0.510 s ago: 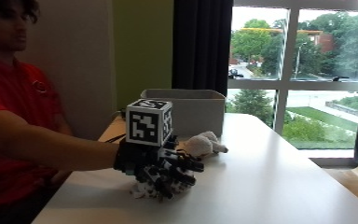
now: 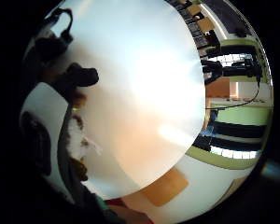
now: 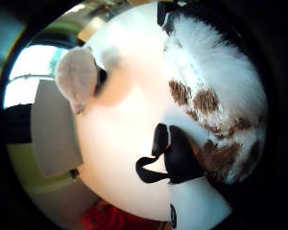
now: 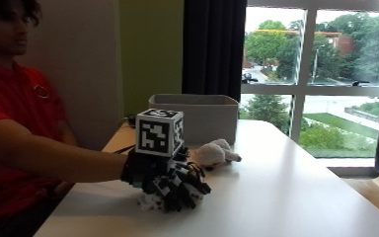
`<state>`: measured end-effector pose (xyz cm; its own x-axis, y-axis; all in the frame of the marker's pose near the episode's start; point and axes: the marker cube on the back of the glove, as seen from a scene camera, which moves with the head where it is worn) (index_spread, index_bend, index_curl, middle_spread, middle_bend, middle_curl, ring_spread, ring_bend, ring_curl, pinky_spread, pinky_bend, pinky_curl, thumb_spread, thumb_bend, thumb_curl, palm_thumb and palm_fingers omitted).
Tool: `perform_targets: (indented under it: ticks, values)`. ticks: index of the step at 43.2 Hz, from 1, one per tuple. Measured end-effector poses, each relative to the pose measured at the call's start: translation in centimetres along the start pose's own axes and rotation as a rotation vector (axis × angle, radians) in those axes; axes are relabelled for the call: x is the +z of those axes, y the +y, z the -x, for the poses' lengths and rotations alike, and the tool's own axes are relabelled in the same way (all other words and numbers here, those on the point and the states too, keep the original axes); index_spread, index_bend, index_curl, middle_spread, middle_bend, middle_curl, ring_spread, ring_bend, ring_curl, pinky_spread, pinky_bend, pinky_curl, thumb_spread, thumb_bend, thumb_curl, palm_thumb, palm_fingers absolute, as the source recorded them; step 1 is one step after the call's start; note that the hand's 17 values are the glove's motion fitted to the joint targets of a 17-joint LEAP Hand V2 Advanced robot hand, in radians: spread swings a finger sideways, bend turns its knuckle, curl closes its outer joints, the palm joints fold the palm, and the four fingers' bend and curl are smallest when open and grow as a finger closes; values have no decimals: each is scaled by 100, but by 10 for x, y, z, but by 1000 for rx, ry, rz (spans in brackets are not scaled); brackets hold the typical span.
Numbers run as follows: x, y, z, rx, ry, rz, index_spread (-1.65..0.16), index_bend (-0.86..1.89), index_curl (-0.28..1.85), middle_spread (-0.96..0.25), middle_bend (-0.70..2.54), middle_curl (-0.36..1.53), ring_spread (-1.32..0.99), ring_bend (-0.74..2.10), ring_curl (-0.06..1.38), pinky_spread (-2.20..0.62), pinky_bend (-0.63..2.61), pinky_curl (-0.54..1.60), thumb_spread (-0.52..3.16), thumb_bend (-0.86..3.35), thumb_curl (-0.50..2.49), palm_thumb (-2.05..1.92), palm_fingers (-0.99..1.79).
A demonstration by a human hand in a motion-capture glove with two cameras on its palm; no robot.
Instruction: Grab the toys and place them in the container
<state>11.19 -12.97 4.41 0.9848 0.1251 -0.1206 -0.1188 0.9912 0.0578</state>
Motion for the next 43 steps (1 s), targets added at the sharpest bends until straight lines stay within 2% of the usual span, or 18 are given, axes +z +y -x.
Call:
perform_targets:
  ticks: [4, 8, 9, 11, 17, 22, 23, 25, 26, 31, 43]
  values:
    - [-1, -1, 0, 7, 2, -13, -47, 12, 30, -13, 19, 22, -23, 97, 40, -14, 116, 39, 122, 5, 31, 20, 32]
    - [-1, -2, 0, 20, 10, -27, -48, 14, 29, -17, 21, 24, -27, 103, 41, -22, 117, 38, 128, 9, 34, 27, 47]
    - [-1, -3, 1, 22, 13, -32, -48, 13, 28, -16, 18, 23, -28, 103, 40, -19, 114, 37, 127, 6, 33, 24, 35]
    - [-1, -5, 1, 25, 20, -47, -49, 13, 28, -21, 24, 25, -31, 105, 41, -29, 121, 38, 131, 12, 36, 34, 64]
    - [0, -8, 1, 35, 20, -91, -47, 13, 27, -28, 26, 27, -37, 103, 40, -38, 121, 38, 132, 16, 41, 44, 74]
    - [0, -11, -1, 44, 10, -131, -47, 19, 29, -35, 36, 32, -43, 99, 40, -43, 114, 36, 117, 16, 48, 54, 88]
    - [0, -11, -1, 45, 11, -136, -47, 15, 28, -35, 32, 30, -43, 98, 39, -43, 114, 36, 119, 15, 48, 52, 83]
    - [0, -13, -1, 47, 17, -149, -47, 21, 31, -37, 40, 34, -44, 100, 40, -44, 109, 35, 109, 15, 52, 57, 98]
    - [0, -14, -1, 47, 20, -157, -47, 19, 30, -38, 38, 33, -45, 97, 38, -44, 109, 35, 108, 15, 53, 57, 94]
    - [0, -18, 0, 39, 49, -203, -48, 27, 36, -40, 49, 39, -45, 103, 42, -45, 98, 34, 92, 13, 59, 60, 117]
    - [-2, -25, 0, 45, 62, -216, -49, 45, 50, -40, 70, 52, -42, 112, 48, -46, 91, 36, 70, 10, 71, 62, 125]
